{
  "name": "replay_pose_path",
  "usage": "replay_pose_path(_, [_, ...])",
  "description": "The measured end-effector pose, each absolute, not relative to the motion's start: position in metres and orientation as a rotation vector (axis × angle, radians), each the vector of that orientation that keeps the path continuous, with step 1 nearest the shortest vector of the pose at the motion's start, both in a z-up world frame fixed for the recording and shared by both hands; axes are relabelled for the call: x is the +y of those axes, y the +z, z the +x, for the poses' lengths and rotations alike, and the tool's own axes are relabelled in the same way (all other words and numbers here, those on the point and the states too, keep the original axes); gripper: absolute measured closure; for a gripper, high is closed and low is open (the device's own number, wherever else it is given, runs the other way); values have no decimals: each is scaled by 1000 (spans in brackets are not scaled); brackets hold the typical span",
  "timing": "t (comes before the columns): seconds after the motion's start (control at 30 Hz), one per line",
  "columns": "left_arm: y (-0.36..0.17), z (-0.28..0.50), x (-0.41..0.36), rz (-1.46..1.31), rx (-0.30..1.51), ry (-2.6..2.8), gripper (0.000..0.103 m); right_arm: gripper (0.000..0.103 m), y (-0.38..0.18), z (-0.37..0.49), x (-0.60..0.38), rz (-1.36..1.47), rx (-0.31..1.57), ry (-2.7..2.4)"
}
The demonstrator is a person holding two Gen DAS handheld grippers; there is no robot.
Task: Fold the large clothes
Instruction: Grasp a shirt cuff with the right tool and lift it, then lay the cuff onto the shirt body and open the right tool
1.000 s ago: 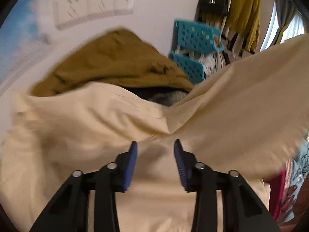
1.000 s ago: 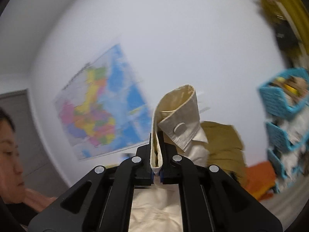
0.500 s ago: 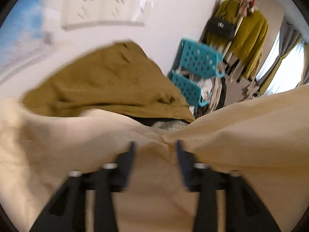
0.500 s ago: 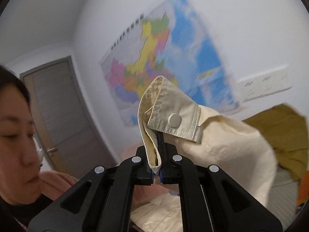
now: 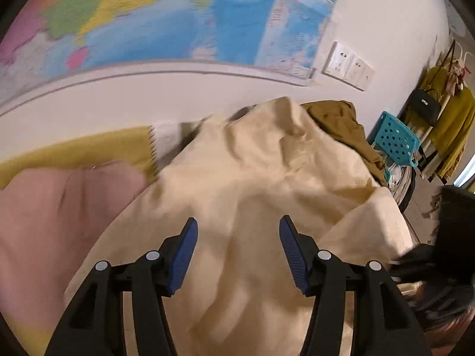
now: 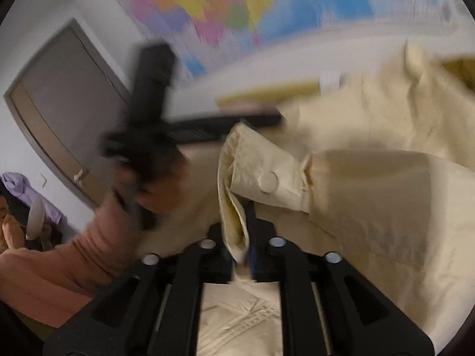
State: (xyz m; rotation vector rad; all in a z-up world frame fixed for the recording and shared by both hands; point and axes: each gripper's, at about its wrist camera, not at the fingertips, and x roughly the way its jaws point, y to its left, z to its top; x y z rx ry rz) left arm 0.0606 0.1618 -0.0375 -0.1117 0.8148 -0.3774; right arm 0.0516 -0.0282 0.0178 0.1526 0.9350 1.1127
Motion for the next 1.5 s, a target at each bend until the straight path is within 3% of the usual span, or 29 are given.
replay_pose_path(0.07, [-42, 51, 166, -105, 817, -391, 44, 43, 3, 55, -19, 140, 1008, 1079])
replay_pose_path(0.13, [-48, 42, 164, -80, 822, -409, 38, 42, 8, 50, -24, 114, 981, 1055])
replay_pose_path(0.17, [-52, 39, 161, -68, 833, -426, 30, 42, 18, 48, -35, 120, 953, 1048])
replay_pose_path(0.23, [-60, 35, 153, -39, 858, -454, 28, 43, 37, 41, -67, 145, 888, 996])
replay_pose_path(0.33, [-74, 32, 139, 28, 904, -484, 21, 35, 55, 44, -117, 126, 803, 830])
replay_pose_path(0.47, [-93, 28, 114, 127, 984, -521, 21, 34, 42, 61, -164, 121, 851, 624])
replay_pose_path(0.53, [-104, 29, 106, 161, 1012, -522, 32, 34, 24, 66, -175, 105, 897, 565])
replay_pose_path(0.6, [-113, 32, 98, 219, 1001, -455, 60, 37, 5, 72, -176, 90, 935, 535])
replay_pose_path(0.67, [-111, 38, 103, 197, 973, -426, 74, 39, -6, 80, -170, 71, 954, 522])
replay_pose_path(0.7, [-105, 40, 108, 164, 960, -418, 81, 41, -8, 82, -167, 64, 956, 512])
replay_pose_path(0.77, [-91, 41, 118, 123, 911, -394, 82, 41, -7, 83, -166, 71, 934, 520])
replay_pose_path(0.83, [-83, 41, 127, 107, 870, -354, 79, 41, -2, 81, -154, 60, 906, 550])
replay_pose_path(0.9, [-86, 40, 128, 125, 894, -339, 65, 41, -4, 82, -132, -17, 888, 563])
replay_pose_path(0.97, [-87, 35, 130, 146, 893, -326, 64, 39, -14, 81, -107, -140, 908, 564])
replay_pose_path(1.17, [-53, -16, 161, 116, 763, -335, 44, 36, -33, 85, -91, -242, 977, 537])
replay_pose_path(1.3, [-42, -51, 191, 112, 721, -285, 38, 36, -1, 72, -100, -86, 921, 649])
replay_pose_path(1.5, [-68, -95, 204, 176, 775, -254, 34, 29, 34, 18, -63, -17, 844, 982])
